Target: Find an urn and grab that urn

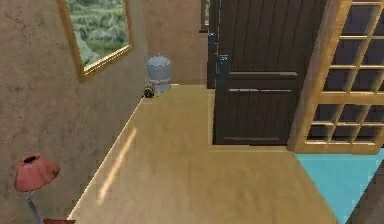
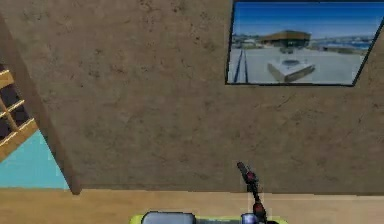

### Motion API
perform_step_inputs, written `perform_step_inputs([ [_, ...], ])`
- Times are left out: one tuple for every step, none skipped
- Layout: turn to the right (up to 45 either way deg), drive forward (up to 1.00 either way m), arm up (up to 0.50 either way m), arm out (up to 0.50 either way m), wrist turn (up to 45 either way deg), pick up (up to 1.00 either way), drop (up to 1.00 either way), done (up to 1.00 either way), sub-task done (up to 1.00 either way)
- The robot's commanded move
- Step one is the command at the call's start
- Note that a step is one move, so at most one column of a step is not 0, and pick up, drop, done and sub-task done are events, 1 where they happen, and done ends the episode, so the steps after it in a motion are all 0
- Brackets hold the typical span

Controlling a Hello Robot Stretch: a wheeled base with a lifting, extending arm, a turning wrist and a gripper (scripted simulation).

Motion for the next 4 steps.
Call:
perform_step_inputs([
  [-3.0,0.00,0.00,0.00,0.0,0.00,0.00,0.00,0.00],
  [0.0,1.00,0.00,0.00,0.0,0.00,0.00,0.00,0.00],
  [0.0,0.85,0.00,0.00,0.0,0.00,0.00,0.00,0.00],
  [-36.0,0.00,0.00,0.00,0.0,0.00,0.00,0.00,0.00],
])
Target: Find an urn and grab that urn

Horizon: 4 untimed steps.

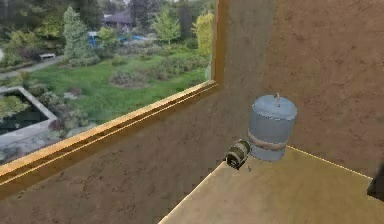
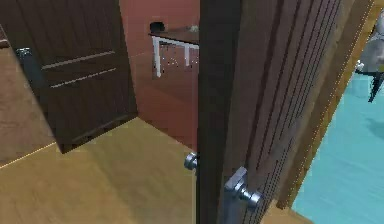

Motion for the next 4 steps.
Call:
perform_step_inputs([
  [0.0,0.40,0.00,0.00,0.0,0.00,0.00,0.00,0.00],
  [45.0,0.00,0.00,0.00,0.0,0.00,0.00,0.00,0.00],
  [36.0,0.00,0.00,0.00,0.0,0.00,0.00,0.00,0.00],
  [0.0,0.55,0.00,0.00,0.0,0.00,0.00,0.00,0.00],
])
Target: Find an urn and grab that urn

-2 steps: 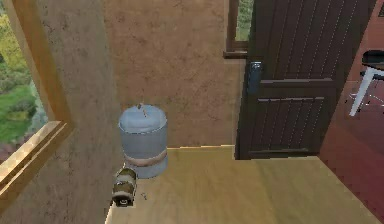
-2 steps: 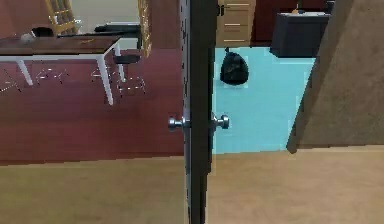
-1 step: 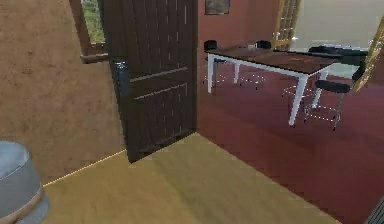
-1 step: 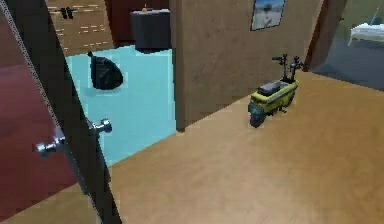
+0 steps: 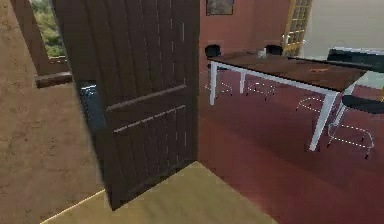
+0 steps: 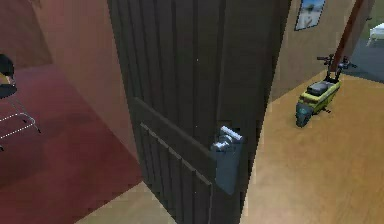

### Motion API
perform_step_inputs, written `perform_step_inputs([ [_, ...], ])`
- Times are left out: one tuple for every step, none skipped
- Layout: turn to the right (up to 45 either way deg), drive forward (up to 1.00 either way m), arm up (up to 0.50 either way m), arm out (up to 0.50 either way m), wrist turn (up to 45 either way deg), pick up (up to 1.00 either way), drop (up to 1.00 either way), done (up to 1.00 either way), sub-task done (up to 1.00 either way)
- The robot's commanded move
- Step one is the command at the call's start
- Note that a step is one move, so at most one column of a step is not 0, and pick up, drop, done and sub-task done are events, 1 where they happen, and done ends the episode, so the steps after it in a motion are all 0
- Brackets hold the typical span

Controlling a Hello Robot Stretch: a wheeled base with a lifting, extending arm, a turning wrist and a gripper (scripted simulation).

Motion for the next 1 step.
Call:
perform_step_inputs([
  [15.0,0.00,0.00,0.00,0.0,0.00,0.00,0.00,0.00],
])
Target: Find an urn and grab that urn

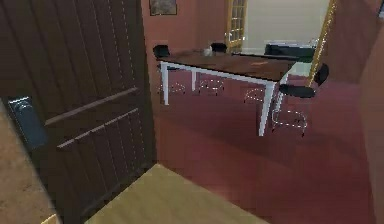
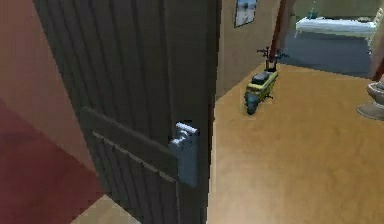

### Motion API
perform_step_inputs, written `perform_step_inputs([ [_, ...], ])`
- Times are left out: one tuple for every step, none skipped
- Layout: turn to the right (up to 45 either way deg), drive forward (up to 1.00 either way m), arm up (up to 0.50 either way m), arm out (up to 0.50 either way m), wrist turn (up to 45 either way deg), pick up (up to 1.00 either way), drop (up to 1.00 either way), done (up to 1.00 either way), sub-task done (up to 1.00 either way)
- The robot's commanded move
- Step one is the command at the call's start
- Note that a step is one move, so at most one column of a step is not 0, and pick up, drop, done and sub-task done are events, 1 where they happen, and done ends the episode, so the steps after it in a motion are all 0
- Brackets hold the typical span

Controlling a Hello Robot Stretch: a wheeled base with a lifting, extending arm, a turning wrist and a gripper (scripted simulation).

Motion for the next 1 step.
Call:
perform_step_inputs([
  [3.0,0.00,0.00,0.00,0.0,0.00,0.00,0.00,0.00],
])
